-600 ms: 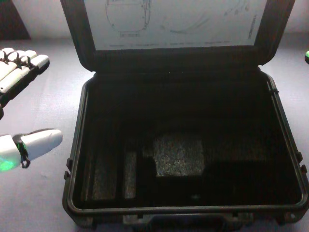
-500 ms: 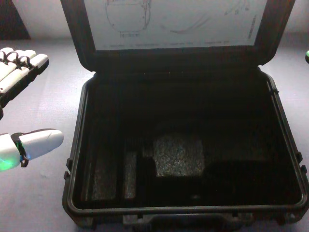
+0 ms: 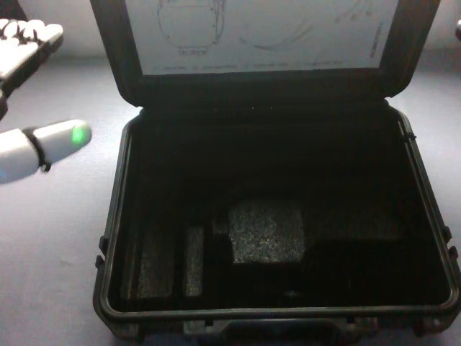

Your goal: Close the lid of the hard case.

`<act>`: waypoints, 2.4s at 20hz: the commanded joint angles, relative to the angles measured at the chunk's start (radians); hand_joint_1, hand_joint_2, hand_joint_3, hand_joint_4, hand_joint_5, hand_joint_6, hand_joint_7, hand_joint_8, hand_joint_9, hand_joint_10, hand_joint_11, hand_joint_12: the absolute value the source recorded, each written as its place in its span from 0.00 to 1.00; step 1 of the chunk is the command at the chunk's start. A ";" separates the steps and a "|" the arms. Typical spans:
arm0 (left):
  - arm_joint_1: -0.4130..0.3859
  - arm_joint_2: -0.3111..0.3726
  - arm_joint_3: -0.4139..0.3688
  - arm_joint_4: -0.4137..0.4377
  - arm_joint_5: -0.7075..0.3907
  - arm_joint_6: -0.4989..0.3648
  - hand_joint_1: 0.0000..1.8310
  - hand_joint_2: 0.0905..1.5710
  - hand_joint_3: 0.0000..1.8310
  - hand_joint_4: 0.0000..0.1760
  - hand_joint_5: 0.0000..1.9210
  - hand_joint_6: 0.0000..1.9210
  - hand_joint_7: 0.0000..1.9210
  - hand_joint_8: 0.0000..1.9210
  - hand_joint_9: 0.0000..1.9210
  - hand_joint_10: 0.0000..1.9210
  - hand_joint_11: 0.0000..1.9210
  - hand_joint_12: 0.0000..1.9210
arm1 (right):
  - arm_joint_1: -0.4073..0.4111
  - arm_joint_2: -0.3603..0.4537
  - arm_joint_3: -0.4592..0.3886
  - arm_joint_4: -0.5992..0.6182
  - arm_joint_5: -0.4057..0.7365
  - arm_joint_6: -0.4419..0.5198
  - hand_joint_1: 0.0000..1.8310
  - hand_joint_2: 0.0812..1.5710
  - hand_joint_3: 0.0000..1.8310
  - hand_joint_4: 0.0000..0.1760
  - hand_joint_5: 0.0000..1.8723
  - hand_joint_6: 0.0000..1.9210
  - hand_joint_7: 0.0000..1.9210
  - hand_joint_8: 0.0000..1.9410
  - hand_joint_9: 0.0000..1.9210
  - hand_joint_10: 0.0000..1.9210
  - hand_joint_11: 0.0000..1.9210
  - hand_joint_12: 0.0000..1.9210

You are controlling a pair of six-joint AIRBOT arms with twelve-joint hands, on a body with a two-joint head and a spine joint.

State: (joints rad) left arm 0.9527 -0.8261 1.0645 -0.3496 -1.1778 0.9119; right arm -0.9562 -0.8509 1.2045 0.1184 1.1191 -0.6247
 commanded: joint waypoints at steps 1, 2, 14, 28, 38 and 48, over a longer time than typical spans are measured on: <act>-0.025 -0.006 0.018 -0.003 -0.063 -0.003 0.00 0.70 0.00 0.00 0.00 0.00 0.00 0.00 0.00 0.00 0.00 0.00 | 0.021 0.002 0.018 0.028 0.074 0.008 0.00 0.75 0.00 0.00 0.00 0.00 0.00 0.00 0.00 0.00 0.01 0.01; -0.057 -0.022 0.045 -0.004 -0.023 -0.003 0.00 0.69 0.00 0.00 0.00 0.00 0.00 0.00 0.00 0.00 0.00 0.00 | 0.039 -0.001 0.035 0.028 0.043 0.007 0.00 0.75 0.00 0.00 0.00 0.00 0.00 0.00 0.00 0.00 0.01 0.00; -0.408 -0.140 0.242 0.125 0.334 0.045 0.00 0.68 0.00 0.00 0.03 0.01 0.02 0.01 0.01 0.00 0.01 0.01 | 0.328 -0.108 0.219 -0.075 -0.236 0.003 0.01 0.77 0.00 0.00 0.00 0.00 0.00 0.00 0.00 0.00 0.00 0.00; -0.427 -0.087 0.152 0.247 0.303 0.049 0.00 0.67 0.00 0.00 0.04 0.01 0.02 0.00 0.00 0.00 0.00 0.00 | 0.461 -0.113 0.154 -0.256 -0.274 0.004 0.00 0.70 0.00 0.34 0.01 0.00 0.00 0.00 0.00 0.00 0.00 0.00; -0.300 0.011 0.039 0.273 0.190 0.027 0.00 0.71 0.01 0.00 0.03 0.00 0.01 0.00 0.01 0.00 0.01 0.01 | 0.322 -0.007 0.007 -0.257 -0.110 0.006 0.04 0.70 0.00 0.28 0.03 0.00 0.03 0.00 0.02 0.00 0.02 0.02; -0.134 0.119 -0.082 0.279 0.056 0.011 0.00 0.71 0.00 0.00 0.03 0.00 0.03 0.00 0.03 0.00 0.02 0.01 | 0.169 0.059 -0.086 -0.245 -0.019 0.013 0.16 0.82 0.00 0.00 0.01 0.00 0.00 0.00 0.00 0.00 0.00 0.08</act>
State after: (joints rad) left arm 0.8421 -0.7116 0.9741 -0.0483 -0.9737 0.9298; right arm -0.8021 -0.8009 1.1191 -0.1692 0.9768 -0.6170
